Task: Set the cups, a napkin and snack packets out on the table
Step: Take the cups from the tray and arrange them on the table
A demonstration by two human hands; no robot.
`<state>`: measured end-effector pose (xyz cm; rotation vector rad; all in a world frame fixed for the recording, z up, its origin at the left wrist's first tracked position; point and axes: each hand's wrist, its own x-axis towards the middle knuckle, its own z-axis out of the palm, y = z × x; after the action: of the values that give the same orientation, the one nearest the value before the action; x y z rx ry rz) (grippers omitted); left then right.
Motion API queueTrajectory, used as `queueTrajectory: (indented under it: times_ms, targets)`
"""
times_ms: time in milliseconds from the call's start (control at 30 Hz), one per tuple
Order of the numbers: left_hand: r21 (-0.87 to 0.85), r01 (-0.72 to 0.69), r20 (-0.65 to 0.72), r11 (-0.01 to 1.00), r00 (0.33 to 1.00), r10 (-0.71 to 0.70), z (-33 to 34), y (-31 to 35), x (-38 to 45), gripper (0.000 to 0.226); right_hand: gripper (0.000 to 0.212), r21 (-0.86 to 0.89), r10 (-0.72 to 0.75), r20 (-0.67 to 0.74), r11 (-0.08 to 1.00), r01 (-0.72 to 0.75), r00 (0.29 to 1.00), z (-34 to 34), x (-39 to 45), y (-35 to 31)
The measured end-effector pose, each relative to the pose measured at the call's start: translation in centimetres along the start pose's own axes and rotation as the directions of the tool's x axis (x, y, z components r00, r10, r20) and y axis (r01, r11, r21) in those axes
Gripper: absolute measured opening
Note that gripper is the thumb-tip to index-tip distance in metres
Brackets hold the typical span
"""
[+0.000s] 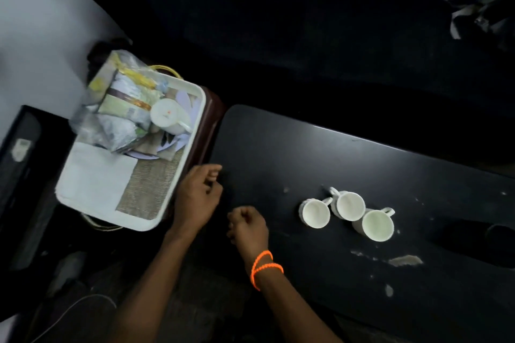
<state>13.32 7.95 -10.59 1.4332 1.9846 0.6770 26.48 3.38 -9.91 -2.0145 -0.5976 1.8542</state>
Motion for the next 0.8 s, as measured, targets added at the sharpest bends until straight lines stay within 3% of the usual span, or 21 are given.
queueTrajectory:
  times_ms: [67, 167, 233, 300, 367, 433, 500, 667, 800]
  targets:
    - [-0.071, 0.103, -0.153, 0.992, 0.982, -0.113, -2.5, -0.5, 1.7, 0.036, 0.003, -0.067, -0.118, 0.018, 0.991, 0.118, 0.993, 2.3, 0.6, -2.7]
    - [-0.196, 0.187, -0.346, 0.962, 0.905, -0.247, -5.3, -1.0, 4.0, 0.028, 0.014, -0.179, -0.368, 0.008, 0.914, 0.364, 0.930, 5.2, 1.5, -7.3]
    - [-0.271, 0.231, -0.395, 0.934, 0.859, -0.327, -6.6, -1.5, 5.7, 0.028, 0.026, -0.257, -0.544, 0.038, 0.805, 0.534, 0.838, 6.7, 2.0, -10.1]
    - [-0.348, 0.322, -0.335, 0.880, 0.834, -0.438, -7.4, -1.9, 7.3, 0.033, 0.044, -0.308, -0.633, 0.111, 0.711, 0.632, 0.766, 8.2, 2.8, -12.5]
    - [-0.518, 0.398, -0.164, 0.757, 0.823, -0.544, -7.8, -2.0, 8.9, 0.038, 0.061, -0.350, -0.626, 0.184, 0.679, 0.646, 0.758, 9.4, 4.0, -14.5]
    - [-0.691, 0.473, 0.073, 0.546, 0.798, -0.598, -8.0, -1.5, 10.0, 0.048, 0.067, -0.341, -0.567, 0.210, 0.721, 0.603, 0.797, 10.4, 5.0, -15.8]
    - [-0.736, 0.535, 0.220, 0.414, 0.768, -0.602, -8.4, -0.9, 10.7, 0.062, 0.065, -0.272, -0.512, 0.204, 0.790, 0.550, 0.835, 10.7, 5.8, -16.5]
    - [-0.834, 0.485, 0.236, 0.264, 0.745, -0.624, -9.1, -0.5, 11.4, 0.064, 0.058, -0.069, -0.406, 0.242, 0.899, 0.433, 0.881, 9.7, 6.1, -16.4]
    - [-0.890, 0.369, 0.120, 0.268, 0.757, -0.643, -9.1, 0.1, 9.6, 0.037, 0.044, 0.102, -0.430, 0.326, 0.901, 0.421, 0.842, 7.5, 4.0, -15.4]
